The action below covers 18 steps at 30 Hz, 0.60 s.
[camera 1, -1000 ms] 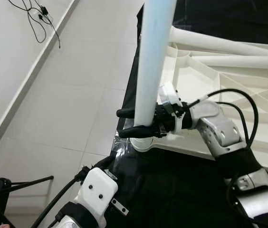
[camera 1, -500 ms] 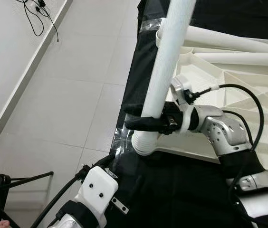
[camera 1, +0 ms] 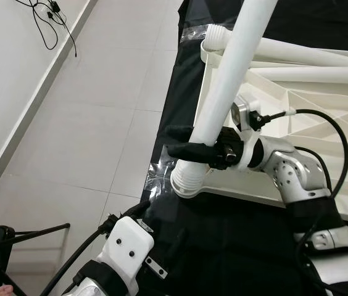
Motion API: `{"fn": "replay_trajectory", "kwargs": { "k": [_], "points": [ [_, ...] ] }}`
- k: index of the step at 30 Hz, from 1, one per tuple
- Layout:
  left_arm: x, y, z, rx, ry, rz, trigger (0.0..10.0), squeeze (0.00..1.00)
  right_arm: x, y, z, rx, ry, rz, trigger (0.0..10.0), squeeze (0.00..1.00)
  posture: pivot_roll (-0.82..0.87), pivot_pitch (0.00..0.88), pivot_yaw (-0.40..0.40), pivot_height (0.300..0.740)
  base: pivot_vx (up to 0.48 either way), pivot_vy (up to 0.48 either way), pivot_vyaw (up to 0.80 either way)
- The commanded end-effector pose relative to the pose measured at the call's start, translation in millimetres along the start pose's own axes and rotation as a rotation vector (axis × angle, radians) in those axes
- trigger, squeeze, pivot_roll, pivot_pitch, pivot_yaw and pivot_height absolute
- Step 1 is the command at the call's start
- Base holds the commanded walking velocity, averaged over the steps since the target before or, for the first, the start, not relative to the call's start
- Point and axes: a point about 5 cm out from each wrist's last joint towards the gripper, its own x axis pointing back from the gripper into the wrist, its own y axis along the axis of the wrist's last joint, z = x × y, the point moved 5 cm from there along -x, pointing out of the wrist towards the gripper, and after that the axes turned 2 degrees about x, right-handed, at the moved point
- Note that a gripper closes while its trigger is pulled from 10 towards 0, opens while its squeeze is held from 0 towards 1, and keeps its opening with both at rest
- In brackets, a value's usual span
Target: Building children table
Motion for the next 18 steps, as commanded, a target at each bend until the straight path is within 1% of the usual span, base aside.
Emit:
{"fn": "replay_trajectory", "kwargs": {
  "k": [1,2,6,8,10,13,15,18],
  "points": [
    [1.5,-9,0.2,0.001,-0.001,0.035,10.0,0.0,-4.9,-5,6.5,0.024,0.033,0.029,10.0,0.0,0.05,0.362,0.096,0.74,0.0,0.0,0.0],
    [1.4,-8,0.4,0.001,-0.001,0.035,10.0,0.0,-5.0,-8,7.8,0.04,0.04,0.045,10.0,0.0,0.05,0.362,0.096,0.74,0.0,0.0,0.0],
    [1.3,-8,1.1,-0.001,-0.001,0.034,10.0,0.0,-6.1,-26,8.1,0.174,0.028,0.199,10.0,0.0,0.05,0.364,0.098,0.74,0.0,0.0,0.0],
    [1.3,-8,1.1,-0.001,-0.001,0.034,10.0,0.0,-6.1,-26,8.1,0.174,0.028,0.199,10.0,0.0,0.05,0.364,0.098,0.74,0.0,0.0,0.0],
    [0.7,-8,1.9,-0.003,-0.002,0.032,10.0,0.0,-6.7,-35,2.7,0.259,-0.008,0.288,10.0,0.0,0.04,0.365,0.097,0.74,0.0,0.0,0.0],
    [0.7,-8,1.9,-0.003,-0.002,0.032,10.0,0.0,-6.7,-35,2.7,0.259,-0.008,0.288,10.0,0.0,0.04,0.365,0.097,0.74,0.0,0.0,0.0],
    [0.3,-8,2.0,-0.004,-0.002,0.03,10.0,0.0,-4.2,-41,-2.0,0.306,-0.037,0.33,10.0,0.0,0.04,0.366,0.096,0.74,0.0,0.0,0.0],
    [0.0,-8,2.0,-0.006,-0.001,0.029,10.0,0.0,-2.3,-45,-3.7,0.358,-0.043,0.366,10.0,0.0,0.04,0.366,0.096,0.74,0.0,0.0,0.0]
  ]
}}
